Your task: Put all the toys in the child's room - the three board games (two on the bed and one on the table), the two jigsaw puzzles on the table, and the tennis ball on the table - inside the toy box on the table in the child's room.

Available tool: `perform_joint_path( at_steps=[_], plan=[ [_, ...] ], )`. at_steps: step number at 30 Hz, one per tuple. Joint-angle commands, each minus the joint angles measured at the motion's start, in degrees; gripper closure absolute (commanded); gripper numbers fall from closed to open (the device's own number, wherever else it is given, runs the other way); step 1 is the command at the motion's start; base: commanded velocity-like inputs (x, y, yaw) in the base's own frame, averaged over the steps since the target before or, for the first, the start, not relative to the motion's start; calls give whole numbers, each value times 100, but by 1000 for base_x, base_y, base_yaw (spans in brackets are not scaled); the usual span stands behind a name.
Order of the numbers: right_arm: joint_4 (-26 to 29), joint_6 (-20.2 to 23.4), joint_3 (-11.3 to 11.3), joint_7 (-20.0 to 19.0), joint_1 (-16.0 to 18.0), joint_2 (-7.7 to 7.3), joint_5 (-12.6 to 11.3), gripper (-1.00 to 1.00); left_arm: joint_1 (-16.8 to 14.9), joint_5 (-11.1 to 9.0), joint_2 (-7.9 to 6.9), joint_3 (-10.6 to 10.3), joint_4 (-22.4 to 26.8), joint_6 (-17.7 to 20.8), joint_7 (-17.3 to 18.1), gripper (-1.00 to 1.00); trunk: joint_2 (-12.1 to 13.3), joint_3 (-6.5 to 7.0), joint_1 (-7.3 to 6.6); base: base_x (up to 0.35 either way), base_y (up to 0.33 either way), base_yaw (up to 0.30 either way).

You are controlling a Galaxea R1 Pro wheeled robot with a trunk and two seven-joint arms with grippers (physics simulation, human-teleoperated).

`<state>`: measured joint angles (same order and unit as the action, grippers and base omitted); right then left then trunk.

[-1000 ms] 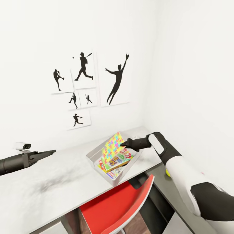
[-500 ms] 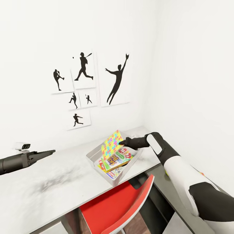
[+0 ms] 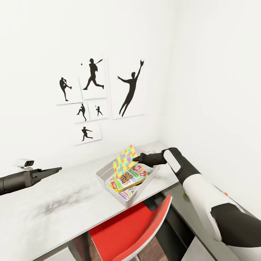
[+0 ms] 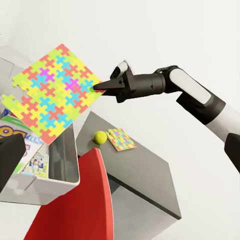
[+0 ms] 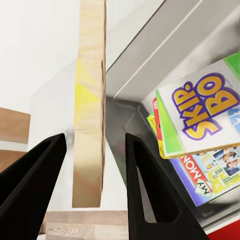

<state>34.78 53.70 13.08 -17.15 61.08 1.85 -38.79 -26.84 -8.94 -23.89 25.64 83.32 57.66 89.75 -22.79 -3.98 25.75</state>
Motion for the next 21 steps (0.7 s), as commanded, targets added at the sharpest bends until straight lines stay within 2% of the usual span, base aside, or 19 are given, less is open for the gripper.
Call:
perform_joint_path(
  at_steps=[1,21],
  plan=[
    [1,9,2,-52,6,-1,56,100,-5,6,-2,0,0,61,25,-100,-13,-14,4,0,0,0],
    [2,9,2,-52,7,1,56,100,-5,6,-2,2,0,61,25,-100,-13,-14,4,61,0,0]
  ],
)
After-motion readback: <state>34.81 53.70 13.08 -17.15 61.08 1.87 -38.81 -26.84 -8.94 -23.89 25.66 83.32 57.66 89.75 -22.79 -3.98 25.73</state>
